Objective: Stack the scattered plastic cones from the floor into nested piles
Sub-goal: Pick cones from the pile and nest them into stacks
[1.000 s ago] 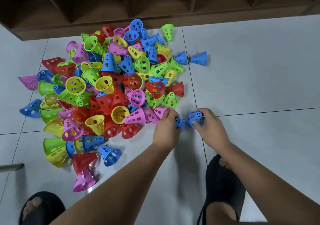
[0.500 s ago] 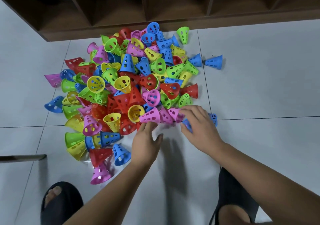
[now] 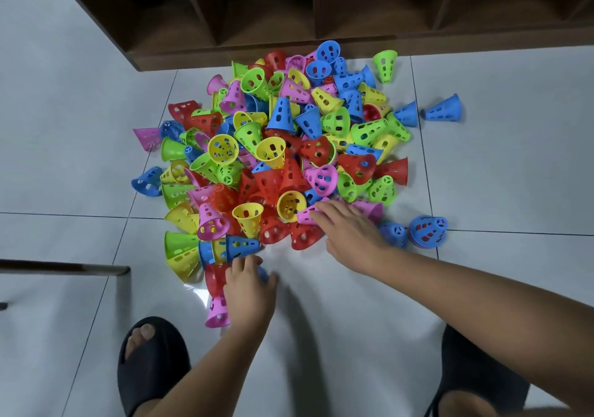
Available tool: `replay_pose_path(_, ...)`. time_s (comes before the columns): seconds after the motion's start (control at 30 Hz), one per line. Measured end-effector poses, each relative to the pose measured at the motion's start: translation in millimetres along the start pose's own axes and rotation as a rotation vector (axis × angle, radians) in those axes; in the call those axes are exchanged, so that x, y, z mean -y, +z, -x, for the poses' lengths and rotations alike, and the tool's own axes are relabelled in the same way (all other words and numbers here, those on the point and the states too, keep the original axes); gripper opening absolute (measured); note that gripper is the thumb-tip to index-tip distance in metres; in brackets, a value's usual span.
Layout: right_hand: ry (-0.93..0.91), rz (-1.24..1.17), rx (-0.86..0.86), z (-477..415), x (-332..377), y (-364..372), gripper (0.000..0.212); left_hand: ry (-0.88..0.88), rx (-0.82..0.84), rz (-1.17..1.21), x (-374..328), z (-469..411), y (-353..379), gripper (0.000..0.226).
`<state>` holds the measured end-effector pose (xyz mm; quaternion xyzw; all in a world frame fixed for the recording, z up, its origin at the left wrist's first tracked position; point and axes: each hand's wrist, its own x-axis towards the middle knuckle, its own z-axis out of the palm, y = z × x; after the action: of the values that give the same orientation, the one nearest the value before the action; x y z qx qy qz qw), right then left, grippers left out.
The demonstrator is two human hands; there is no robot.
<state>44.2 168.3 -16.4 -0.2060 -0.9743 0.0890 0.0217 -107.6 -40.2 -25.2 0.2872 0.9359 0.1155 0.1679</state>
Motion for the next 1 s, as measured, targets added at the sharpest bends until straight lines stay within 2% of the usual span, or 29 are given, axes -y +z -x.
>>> replay_pose_path(0.1, -0.007, 0.11, 0.045, -5, -5, 8, 0.069, -0.05, 0.004, 0.127, 1, 4, 7, 0.05)
replay_pose_path(0.27, -0.016, 0.234, 0.1, -20, -7, 11, 0.071, -0.192, 0.139, 0.202, 1, 9, 15, 0.08)
replay_pose_path(0.33, -0.007, 0.272, 0.095, -23, -7, 9, 0.066, -0.205, 0.159, 0.189, -1, 12, 17, 0.082)
replay_pose_path(0.43, 0.01, 0.261, 0.067, -22, -9, 5, 0.058, -0.159, 0.136, 0.216, -8, 15, 16, 0.072)
replay_pose_path(0.57, 0.022, 0.075, -0.031, -9, -16, -3, 0.055, -0.075, 0.132, 0.319, -31, 13, 3, 0.066)
replay_pose_path(0.73, 0.23, -0.346, -0.189, 14, -23, -33, 0.057, 0.118, 0.069, 0.478, -83, 9, -13, 0.049)
replay_pose_path(0.9, 0.416, -0.612, -0.288, 46, -44, -57, 0.06, 0.263, 0.091, 0.638, -137, 9, -17, 0.057)
replay_pose_path(1.0, 0.487, -0.66, -0.371, 68, -60, -65, 0.059, 0.328, 0.096, 0.722, -166, 9, -10, 0.06)
